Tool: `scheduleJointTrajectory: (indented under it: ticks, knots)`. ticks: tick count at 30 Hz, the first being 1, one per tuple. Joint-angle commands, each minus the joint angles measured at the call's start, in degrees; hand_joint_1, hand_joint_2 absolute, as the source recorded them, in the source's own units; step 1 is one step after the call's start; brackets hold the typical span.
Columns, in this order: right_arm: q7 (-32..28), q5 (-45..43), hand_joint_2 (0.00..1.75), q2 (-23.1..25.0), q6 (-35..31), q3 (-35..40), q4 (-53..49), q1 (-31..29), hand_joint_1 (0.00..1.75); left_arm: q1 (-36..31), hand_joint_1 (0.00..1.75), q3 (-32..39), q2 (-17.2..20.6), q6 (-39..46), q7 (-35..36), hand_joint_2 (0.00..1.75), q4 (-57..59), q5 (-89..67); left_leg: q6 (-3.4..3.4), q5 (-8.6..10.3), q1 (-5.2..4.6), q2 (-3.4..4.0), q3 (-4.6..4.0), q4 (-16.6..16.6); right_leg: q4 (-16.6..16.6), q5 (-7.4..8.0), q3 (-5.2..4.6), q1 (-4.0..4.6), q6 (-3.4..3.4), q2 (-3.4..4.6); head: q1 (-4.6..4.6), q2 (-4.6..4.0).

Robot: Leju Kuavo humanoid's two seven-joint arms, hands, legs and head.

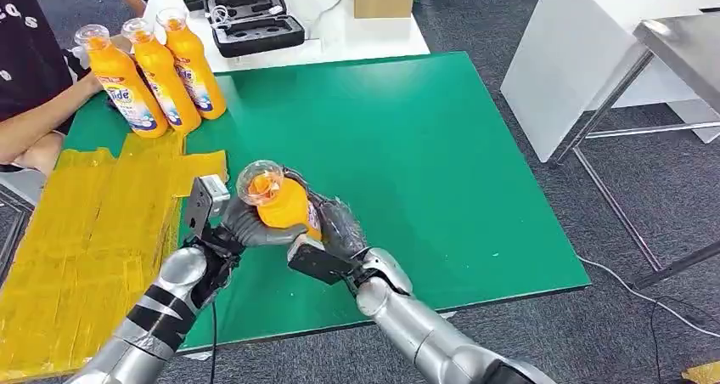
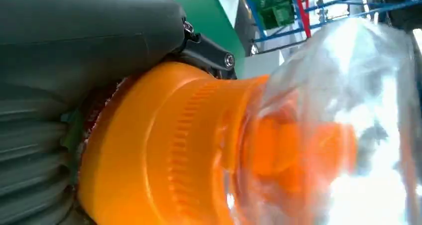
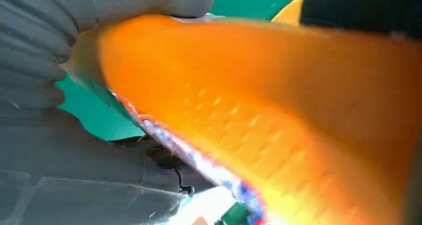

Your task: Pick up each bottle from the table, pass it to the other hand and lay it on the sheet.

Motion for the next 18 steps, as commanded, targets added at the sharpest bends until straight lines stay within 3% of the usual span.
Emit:
scheduleJointTrajectory:
  ticks: [1,6,13,15,18]
  knots:
    - [-3.08,-13.38,1.75,-2.84,5.74,-8.22,-14.90,8.39,0.00,-0.46,1.75,2.85,2.40,5.51,-0.80,1.75,-2.29,-0.55,-0.06,-0.19,0.07,-0.19,0.32,0.03,0.03,-0.20,0.35,0.04,-0.10,-0.05,0.00,0.00]
    - [1.46,-20.51,1.75,-6.99,12.40,-13.57,-26.18,12.15,0.00,-2.68,1.75,6.26,4.76,11.01,-0.56,1.75,-2.38,-7.59,-0.07,-0.25,0.09,-0.25,0.31,0.11,0.09,-0.26,0.38,0.07,-0.13,-0.06,0.02,0.00]
    - [1.54,-20.40,1.75,-6.26,12.53,-13.65,-25.34,11.96,0.00,-2.47,1.75,6.34,4.11,10.86,-0.65,1.75,-2.13,-7.96,-0.05,-0.13,0.06,-0.18,0.20,0.05,0.02,-0.16,0.22,0.04,-0.08,-0.05,0.00,0.00]
    - [-0.94,-19.59,1.75,-7.32,10.45,-15.42,-29.05,12.95,0.00,-3.55,1.75,7.27,4.81,15.10,-0.48,1.75,-1.09,-11.71,-0.05,-0.14,0.04,-0.17,0.20,0.05,0.03,-0.16,0.22,0.02,-0.08,-0.03,0.00,0.00]
    - [2.22,-18.01,1.75,-9.45,9.78,-20.42,-40.16,16.00,0.00,-8.07,1.75,8.42,7.74,28.71,0.49,1.75,4.54,-31.17,-0.08,-0.14,0.07,-0.32,0.13,0.13,0.14,-0.21,0.18,0.04,-0.10,-0.17,-0.02,0.00]
